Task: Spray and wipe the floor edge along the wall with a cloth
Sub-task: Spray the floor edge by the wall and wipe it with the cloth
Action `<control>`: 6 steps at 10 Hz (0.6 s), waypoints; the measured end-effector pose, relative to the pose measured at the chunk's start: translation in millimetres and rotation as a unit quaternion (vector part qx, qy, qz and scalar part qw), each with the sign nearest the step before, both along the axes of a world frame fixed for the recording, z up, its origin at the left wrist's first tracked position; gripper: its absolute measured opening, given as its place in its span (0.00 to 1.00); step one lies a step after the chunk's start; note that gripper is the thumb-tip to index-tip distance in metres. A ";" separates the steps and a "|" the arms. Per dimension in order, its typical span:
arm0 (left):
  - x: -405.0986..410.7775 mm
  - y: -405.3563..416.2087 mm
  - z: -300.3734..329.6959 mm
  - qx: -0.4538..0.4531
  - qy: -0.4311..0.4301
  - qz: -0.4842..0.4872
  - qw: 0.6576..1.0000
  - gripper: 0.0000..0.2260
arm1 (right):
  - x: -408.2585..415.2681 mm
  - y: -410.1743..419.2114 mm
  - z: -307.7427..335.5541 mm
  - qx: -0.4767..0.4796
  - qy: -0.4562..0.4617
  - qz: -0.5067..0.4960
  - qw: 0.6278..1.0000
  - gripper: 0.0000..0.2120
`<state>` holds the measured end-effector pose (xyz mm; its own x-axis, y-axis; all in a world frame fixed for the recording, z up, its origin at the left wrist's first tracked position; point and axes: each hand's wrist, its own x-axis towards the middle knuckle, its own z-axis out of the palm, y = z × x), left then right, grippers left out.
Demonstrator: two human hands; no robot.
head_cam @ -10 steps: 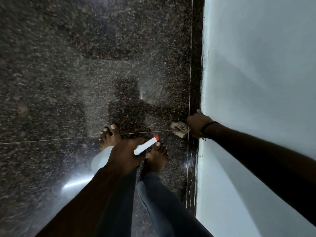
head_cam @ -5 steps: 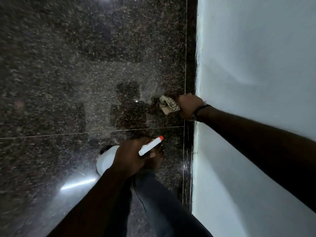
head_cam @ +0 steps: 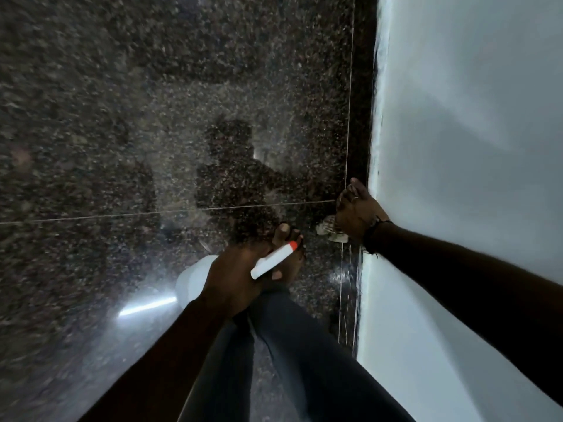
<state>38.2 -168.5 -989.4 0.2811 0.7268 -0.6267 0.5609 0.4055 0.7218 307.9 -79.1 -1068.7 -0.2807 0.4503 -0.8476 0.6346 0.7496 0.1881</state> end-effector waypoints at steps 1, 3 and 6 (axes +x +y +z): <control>-1.7 -1.9 5.3 0.012 0.001 -0.001 1.000 0.10 | -0.5 1.6 0.5 -0.041 0.075 -0.047 0.995 0.20; -6.7 1.2 6.8 0.001 -0.001 0.000 1.000 0.11 | -24.4 -2.8 46.5 -0.037 -0.063 -0.009 0.997 0.14; -2.5 -6.6 17.7 0.033 -0.022 -0.001 0.999 0.18 | -21.4 -9.1 59.2 -0.071 -0.009 0.003 0.997 0.07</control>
